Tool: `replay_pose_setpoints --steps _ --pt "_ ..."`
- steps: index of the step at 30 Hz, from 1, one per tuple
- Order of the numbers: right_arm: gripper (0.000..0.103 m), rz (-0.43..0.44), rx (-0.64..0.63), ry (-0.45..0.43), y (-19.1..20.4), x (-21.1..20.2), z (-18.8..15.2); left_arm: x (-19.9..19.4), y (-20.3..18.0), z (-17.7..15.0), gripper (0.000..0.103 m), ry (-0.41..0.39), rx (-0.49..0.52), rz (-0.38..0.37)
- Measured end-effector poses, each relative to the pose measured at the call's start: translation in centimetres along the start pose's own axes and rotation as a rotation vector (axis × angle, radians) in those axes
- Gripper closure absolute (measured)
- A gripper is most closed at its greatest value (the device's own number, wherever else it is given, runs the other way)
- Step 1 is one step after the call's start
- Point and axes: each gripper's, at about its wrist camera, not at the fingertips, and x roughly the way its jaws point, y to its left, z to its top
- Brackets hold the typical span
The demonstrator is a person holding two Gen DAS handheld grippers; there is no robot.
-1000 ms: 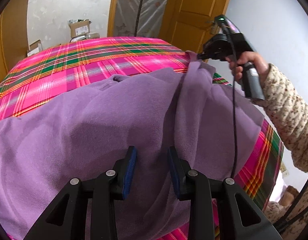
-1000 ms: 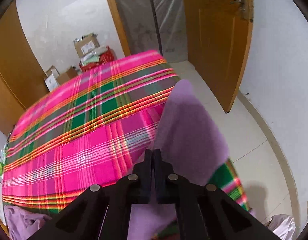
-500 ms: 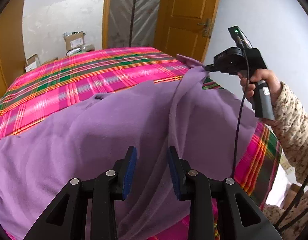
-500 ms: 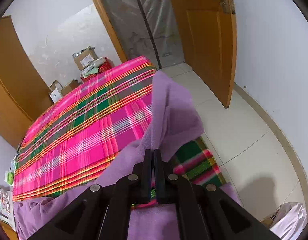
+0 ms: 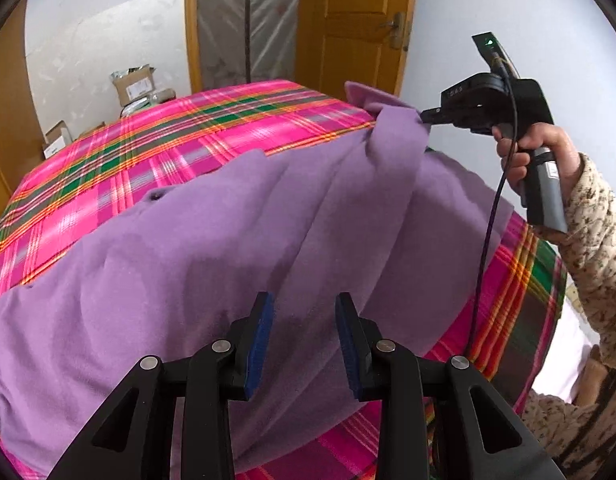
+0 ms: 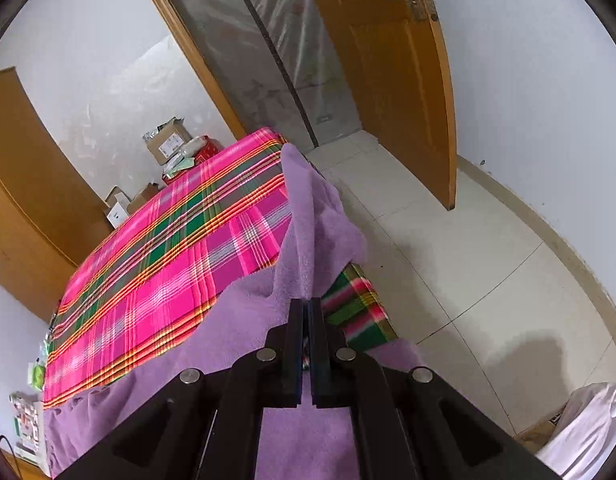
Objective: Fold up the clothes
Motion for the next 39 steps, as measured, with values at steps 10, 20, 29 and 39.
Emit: replay_pose_setpoints --steps 10,20,29,39 --pt "0.101 0.031 0.002 -0.009 -0.3 -0.2 -0.2 0.5 -3.8 0.1 0.070 0.006 0.113 0.028" --pt "0.101 0.085 0.009 -0.046 -0.5 -1.9 -0.2 3.4 -5.9 1.0 0.069 0.042 0.184 0.167" --pt "0.101 0.108 0.030 -0.049 -1.6 -2.5 -0.9 3.7 -5.2 1.6 0.090 0.042 0.130 0.137" --pt "0.101 0.093 0.033 -0.149 -2.3 -6.0 -2.1 0.0 -5.3 2.0 0.096 -0.093 0.078 0.077"
